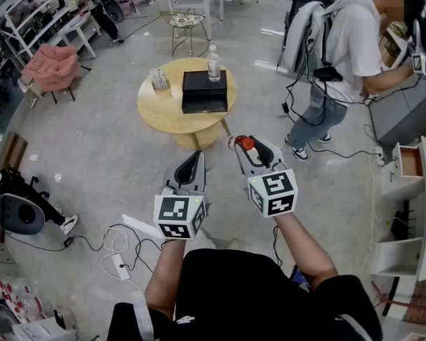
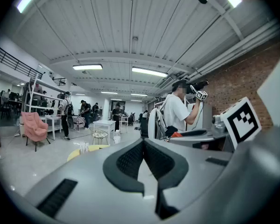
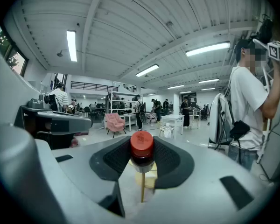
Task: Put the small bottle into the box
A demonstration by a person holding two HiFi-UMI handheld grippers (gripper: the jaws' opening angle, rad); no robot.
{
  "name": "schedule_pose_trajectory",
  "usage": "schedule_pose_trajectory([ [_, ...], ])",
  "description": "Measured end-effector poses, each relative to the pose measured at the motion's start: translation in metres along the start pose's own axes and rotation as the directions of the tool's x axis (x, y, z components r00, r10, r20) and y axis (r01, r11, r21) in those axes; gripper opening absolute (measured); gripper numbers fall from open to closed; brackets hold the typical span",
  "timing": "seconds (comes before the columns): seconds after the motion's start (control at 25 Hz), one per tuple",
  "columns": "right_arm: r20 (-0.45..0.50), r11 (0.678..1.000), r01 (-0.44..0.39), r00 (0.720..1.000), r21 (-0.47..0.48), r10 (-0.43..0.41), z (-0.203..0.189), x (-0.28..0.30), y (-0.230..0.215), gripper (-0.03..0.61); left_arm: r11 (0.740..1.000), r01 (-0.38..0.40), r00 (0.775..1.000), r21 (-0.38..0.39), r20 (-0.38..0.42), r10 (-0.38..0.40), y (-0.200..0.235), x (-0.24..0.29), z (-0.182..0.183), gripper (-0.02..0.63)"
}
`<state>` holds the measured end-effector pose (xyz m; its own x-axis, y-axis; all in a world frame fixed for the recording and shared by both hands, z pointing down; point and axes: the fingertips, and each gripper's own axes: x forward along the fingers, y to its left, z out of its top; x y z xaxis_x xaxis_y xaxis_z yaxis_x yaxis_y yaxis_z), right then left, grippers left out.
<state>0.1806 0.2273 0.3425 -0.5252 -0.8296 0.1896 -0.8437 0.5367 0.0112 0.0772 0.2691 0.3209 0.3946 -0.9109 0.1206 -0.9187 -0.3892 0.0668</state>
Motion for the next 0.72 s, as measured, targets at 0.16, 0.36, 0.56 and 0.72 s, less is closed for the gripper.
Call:
schedule_pose_trajectory([
  [0.16, -0.002, 1.0, -0.015, 1.0, 0.004, 0.015, -0.005, -0.014, 0.002, 0.138, 1.0, -0.002, 1.0, 0.0, 0.0, 0.002, -0.014, -0.009, -0.005, 0.011],
  [0.36, 0.008, 0.999, -0.028, 1.0, 0.021, 0.028, -0.006, -0.022, 0.008, 0.138, 1.0, -0.01, 1.0, 0.005, -0.009, 0.01, -0.016, -0.018, -0.008, 0.011],
  [0.56, 0.02, 0.999, -0.037, 0.999, 0.011, 0.037, -0.002, -0.025, 0.013, 0.138, 1.0, -0.008, 1.0, 0.015, -0.004, 0.008, -0.017, -0.02, -0.004, 0.011],
  [0.72, 0.018, 0.999, -0.037, 0.999, 0.015, 0.037, -0.001, -0.022, 0.012, 0.138, 1.0, -0.003, 1.0, 0.014, -0.005, 0.003, -0.017, -0.017, -0.005, 0.011],
])
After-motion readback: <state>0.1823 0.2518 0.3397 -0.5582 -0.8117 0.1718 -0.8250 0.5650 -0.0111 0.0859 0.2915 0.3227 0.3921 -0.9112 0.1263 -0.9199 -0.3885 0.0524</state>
